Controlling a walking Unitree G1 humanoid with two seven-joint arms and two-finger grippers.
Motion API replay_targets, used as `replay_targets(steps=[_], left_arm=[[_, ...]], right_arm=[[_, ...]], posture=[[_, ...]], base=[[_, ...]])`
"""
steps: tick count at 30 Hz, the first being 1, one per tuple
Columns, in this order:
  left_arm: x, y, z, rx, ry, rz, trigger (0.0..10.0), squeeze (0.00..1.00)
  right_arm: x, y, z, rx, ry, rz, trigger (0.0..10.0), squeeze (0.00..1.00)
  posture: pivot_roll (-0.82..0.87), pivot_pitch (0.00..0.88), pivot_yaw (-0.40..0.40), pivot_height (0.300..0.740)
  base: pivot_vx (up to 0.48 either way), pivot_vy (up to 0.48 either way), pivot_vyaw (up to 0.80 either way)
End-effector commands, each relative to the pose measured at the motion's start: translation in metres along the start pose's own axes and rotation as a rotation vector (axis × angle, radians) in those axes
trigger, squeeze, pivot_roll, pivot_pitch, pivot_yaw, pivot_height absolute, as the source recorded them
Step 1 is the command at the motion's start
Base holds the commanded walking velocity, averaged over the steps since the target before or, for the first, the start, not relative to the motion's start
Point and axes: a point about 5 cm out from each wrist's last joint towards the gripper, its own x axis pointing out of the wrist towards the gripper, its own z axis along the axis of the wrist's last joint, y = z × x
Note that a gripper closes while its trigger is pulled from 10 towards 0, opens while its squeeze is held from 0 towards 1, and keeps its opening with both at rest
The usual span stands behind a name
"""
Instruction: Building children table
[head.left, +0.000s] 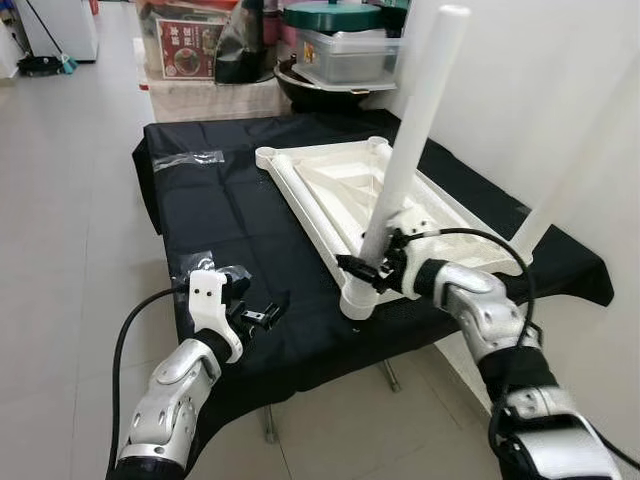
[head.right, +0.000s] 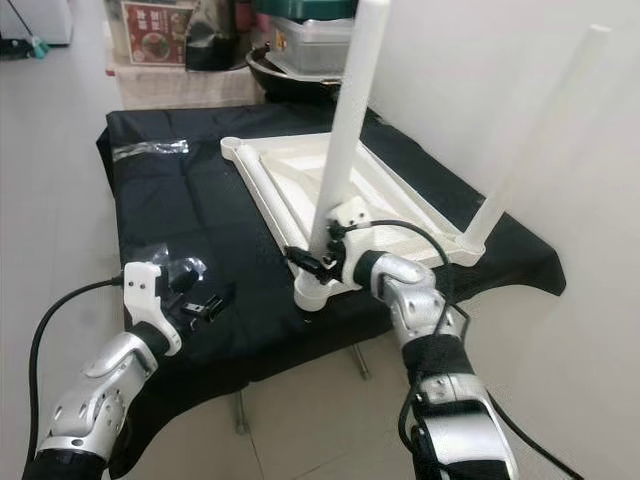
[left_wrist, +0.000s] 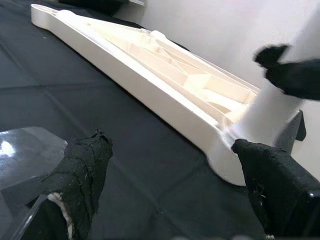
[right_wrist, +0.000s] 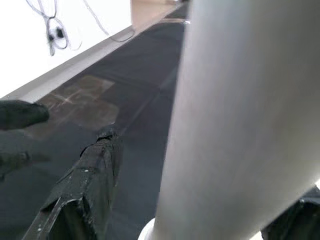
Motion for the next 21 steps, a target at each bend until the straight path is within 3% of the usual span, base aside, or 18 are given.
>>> replay_targets(steps=[1, 3, 4, 5, 6, 9, 11, 12, 13, 14, 15, 16, 17, 18, 19, 21], left_arm=[[-0.001, 0.0, -0.002, -0.008, 0.0, 0.005, 10.0, 0.0], [-0.001, 0.0, -0.002, -0.008, 0.0, 0.005, 10.0, 0.0], [-0.001, 0.0, -0.002, -0.008, -0.002, 0.007, 10.0, 0.0], [-0.001, 0.0, -0.002, -0.007, -0.003, 0.009, 10.0, 0.0], [-0.002, 0.0, -0.002, -0.007, -0.004, 0.009, 10.0, 0.0], [-0.002, 0.0, -0.001, -0.008, -0.005, 0.008, 10.0, 0.0], [-0.002, -0.001, 0.0, -0.01, -0.005, 0.003, 10.0, 0.0], [-0.002, -0.001, 0.0, -0.01, -0.005, 0.003, 10.0, 0.0], [-0.003, -0.001, 0.0, -0.011, -0.004, 0.002, 10.0, 0.0], [-0.003, -0.001, 0.0, -0.011, -0.004, 0.002, 10.0, 0.0], [-0.003, -0.001, 0.0, -0.011, -0.005, 0.002, 10.0, 0.0], [-0.003, -0.001, 0.0, -0.011, -0.005, 0.002, 10.0, 0.0], [-0.003, -0.001, 0.0, -0.011, -0.005, 0.002, 10.0, 0.0], [-0.003, -0.001, 0.0, -0.011, -0.005, 0.002, 10.0, 0.0], [-0.003, -0.001, 0.001, -0.01, -0.006, 0.004, 10.0, 0.0], [-0.004, -0.001, 0.001, -0.01, -0.006, 0.004, 10.0, 0.0]], right_arm=[[0.007, -0.002, 0.0, -0.003, 0.003, -0.008, 5.1, 0.0], [0.007, -0.002, 0.0, -0.003, 0.003, -0.008, 5.1, 0.0], [0.008, -0.007, 0.002, 0.008, -0.01, -0.048, 3.5, 0.0], [0.009, -0.01, 0.004, 0.019, -0.02, -0.075, 3.5, 0.0], [0.008, -0.014, 0.006, 0.041, -0.042, -0.108, 0.0, 0.0], [0.006, -0.02, 0.008, 0.073, -0.071, -0.168, 0.0, 0.0], [0.003, -0.031, 0.005, 0.165, -0.079, -0.356, 0.0, 0.0], [0.003, -0.031, 0.005, 0.165, -0.079, -0.356, 0.0, 0.0], [0.001, -0.036, 0.001, 0.202, -0.062, -0.478, 0.0, 0.0], [0.001, -0.036, 0.001, 0.202, -0.062, -0.478, 0.0, 0.0], [-0.005, -0.043, -0.01, 0.264, -0.019, -0.66, 0.0, 0.0], [-0.005, -0.043, -0.01, 0.264, -0.019, -0.66, 0.0, 0.0], [-0.014, -0.047, -0.02, 0.294, 0.036, -0.833, 0.0, 0.0], [-0.014, -0.047, -0.02, 0.294, 0.036, -0.833, 0.0, 0.0], [-0.026, -0.039, -0.04, 0.335, 0.11, -1.074, 0.0, 0.0], [-0.029, -0.036, -0.043, 0.34, 0.12, -1.114, 0.0, 0.0]], posture=[[0.0, 0.0, -0.139, 0.74], [0.0, 0.0, -0.139, 0.74], [0.01, 0.0, -0.151, 0.74], [0.01, 0.0, -0.15, 0.74], [0.01, 0.0, -0.145, 0.74], [0.0, 0.0, -0.14, 0.74], [0.0, 0.0, -0.135, 0.74], [0.0, 0.0, -0.135, 0.74], [0.0, 0.0, -0.135, 0.74], [0.0, 0.0, -0.135, 0.74], [0.0, 0.0, -0.133, 0.74], [0.0, 0.0, -0.133, 0.74], [0.0, 0.0, -0.133, 0.74], [0.0, 0.0, -0.133, 0.74], [0.0, 0.0, -0.132, 0.74], [0.0, 0.0, -0.132, 0.74]], base=[[0.0, 0.0, 0.0], [0.0, 0.0, 0.0], [0.0, 0.0, 0.0], [0.0, 0.0, 0.0], [0.0, 0.0, 0.0], [0.0, 0.0, 0.0], [0.0, 0.0, 0.0], [0.0, 0.0, 0.0], [0.0, 0.0, 0.0], [0.0, 0.0, 0.0], [0.0, 0.0, 0.0], [0.0, 0.0, 0.0], [0.0, 0.0, 0.0], [0.0, 0.0, 0.0], [0.0, 0.0, 0.0], [0.0, 0.0, 0.0]])
